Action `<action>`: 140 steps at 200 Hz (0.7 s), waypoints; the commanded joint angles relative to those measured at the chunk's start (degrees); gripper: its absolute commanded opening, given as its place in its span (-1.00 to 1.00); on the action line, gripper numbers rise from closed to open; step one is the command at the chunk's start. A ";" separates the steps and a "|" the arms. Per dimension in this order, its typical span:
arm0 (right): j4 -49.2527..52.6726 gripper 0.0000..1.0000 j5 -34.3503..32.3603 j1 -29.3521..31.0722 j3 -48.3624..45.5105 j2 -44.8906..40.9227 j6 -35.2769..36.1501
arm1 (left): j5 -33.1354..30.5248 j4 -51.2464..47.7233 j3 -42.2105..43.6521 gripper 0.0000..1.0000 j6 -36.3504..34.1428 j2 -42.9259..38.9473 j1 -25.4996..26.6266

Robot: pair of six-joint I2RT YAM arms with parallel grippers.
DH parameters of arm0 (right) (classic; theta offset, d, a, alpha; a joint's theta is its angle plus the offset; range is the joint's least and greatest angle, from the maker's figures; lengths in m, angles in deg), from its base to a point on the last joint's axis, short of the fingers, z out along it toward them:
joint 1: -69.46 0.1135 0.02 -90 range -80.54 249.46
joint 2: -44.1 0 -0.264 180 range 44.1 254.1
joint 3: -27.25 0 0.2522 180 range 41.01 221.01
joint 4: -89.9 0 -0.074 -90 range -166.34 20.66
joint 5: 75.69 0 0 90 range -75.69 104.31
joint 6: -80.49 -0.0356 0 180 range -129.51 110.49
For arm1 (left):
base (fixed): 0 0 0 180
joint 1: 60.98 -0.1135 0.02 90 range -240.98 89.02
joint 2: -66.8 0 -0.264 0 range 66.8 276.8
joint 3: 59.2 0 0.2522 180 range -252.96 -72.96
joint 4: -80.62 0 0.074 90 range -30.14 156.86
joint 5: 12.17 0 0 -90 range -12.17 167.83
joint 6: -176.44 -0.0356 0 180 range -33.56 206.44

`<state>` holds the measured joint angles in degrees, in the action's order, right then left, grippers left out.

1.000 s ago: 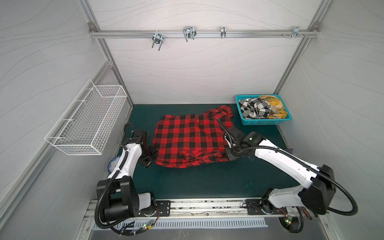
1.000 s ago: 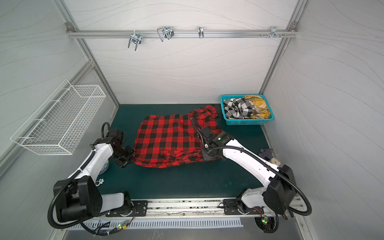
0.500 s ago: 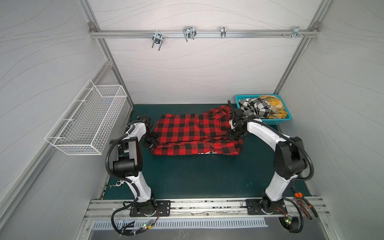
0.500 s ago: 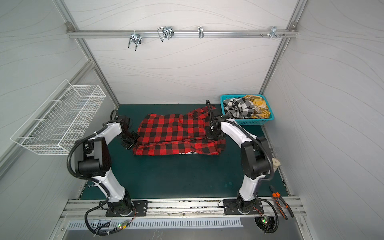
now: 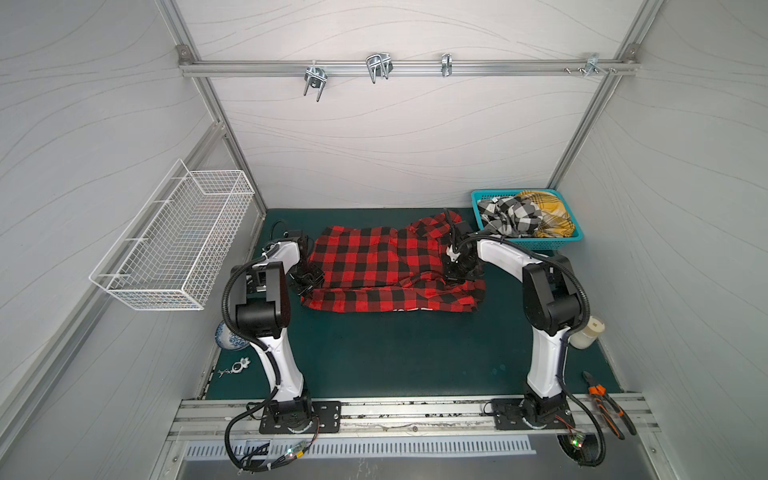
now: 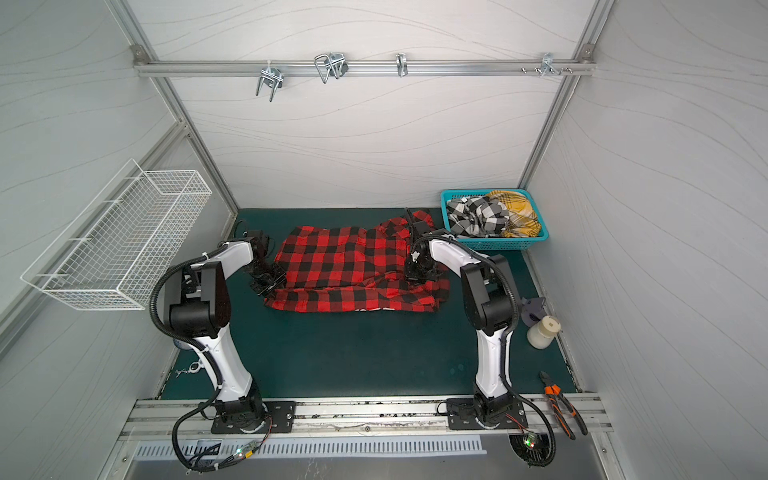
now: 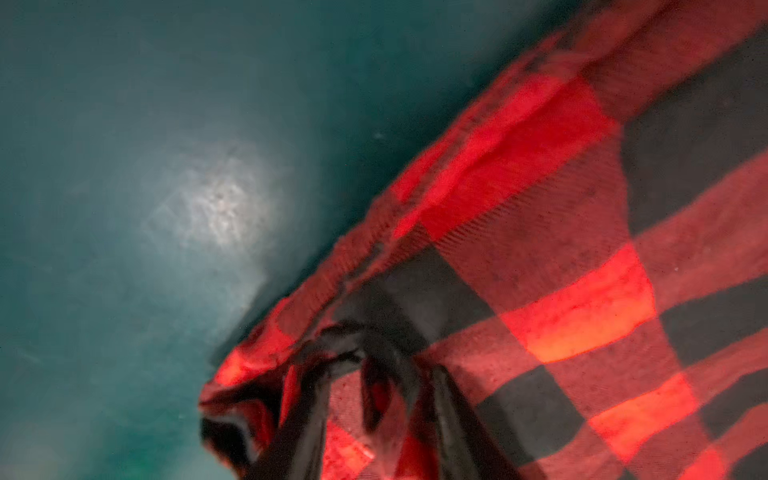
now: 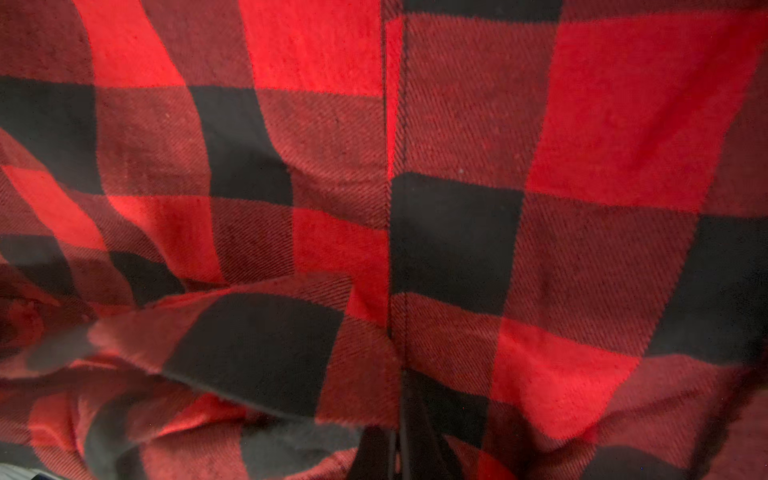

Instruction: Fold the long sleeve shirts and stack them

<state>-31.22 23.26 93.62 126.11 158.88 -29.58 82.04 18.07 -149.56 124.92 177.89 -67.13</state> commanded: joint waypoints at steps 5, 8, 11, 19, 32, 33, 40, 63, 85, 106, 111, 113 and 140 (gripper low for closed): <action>1.57 -1.00 0.70 1.04 -0.56 -0.94 -0.32 | -5.71 -5.42 -6.14 0.10 -1.35 -6.65 4.64; 1.67 -1.00 0.64 1.14 -0.48 -1.00 -0.34 | -5.87 -5.69 -6.72 0.12 -1.26 -7.30 5.22; 1.73 -1.00 0.48 1.27 -0.43 -1.03 -0.35 | -5.88 -5.99 -7.17 0.14 -1.19 -7.88 5.91; 2.10 -1.00 0.35 1.49 -0.09 -0.96 -0.44 | -5.57 -6.35 -8.31 0.19 -1.00 -8.57 7.68; 2.63 -0.80 -0.23 1.83 0.39 -0.84 -0.57 | -3.65 -7.52 -10.11 0.22 -0.11 -8.23 10.52; 2.70 -0.78 -0.33 1.89 0.40 -0.86 -0.58 | -3.44 -7.57 -10.18 0.22 0.00 -8.20 10.71; 2.91 -0.62 -0.70 2.09 0.59 -1.17 -0.71 | -1.88 -7.14 -10.25 0.22 0.60 -7.67 12.14; 3.80 -0.25 -2.78 3.27 0.83 -3.12 -0.74 | 2.72 -4.21 -9.76 0.19 1.85 -4.82 16.40; 4.75 -0.23 -3.63 4.30 1.20 -4.66 -0.53 | 4.20 -4.74 -10.31 0.18 2.38 -1.60 18.72; 5.88 -0.23 -4.27 5.22 1.25 -5.12 -0.73 | 4.60 -4.88 -9.73 0.23 2.81 -0.01 19.84; 5.94 -0.22 -4.43 5.36 0.98 -5.34 -0.84 | 5.24 -4.78 -9.63 0.23 2.98 0.32 20.01; 5.94 -0.22 -4.46 5.43 0.84 -5.51 -0.91 | 5.54 -4.74 -9.56 0.24 3.11 0.52 20.10; 6.20 -0.14 -5.63 6.15 -1.36 -7.33 -2.10 | 7.88 -3.66 -8.92 0.23 4.55 2.08 22.04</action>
<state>-27.74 19.24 99.07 126.05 154.64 -30.70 87.63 14.41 -158.30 127.42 178.74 -46.56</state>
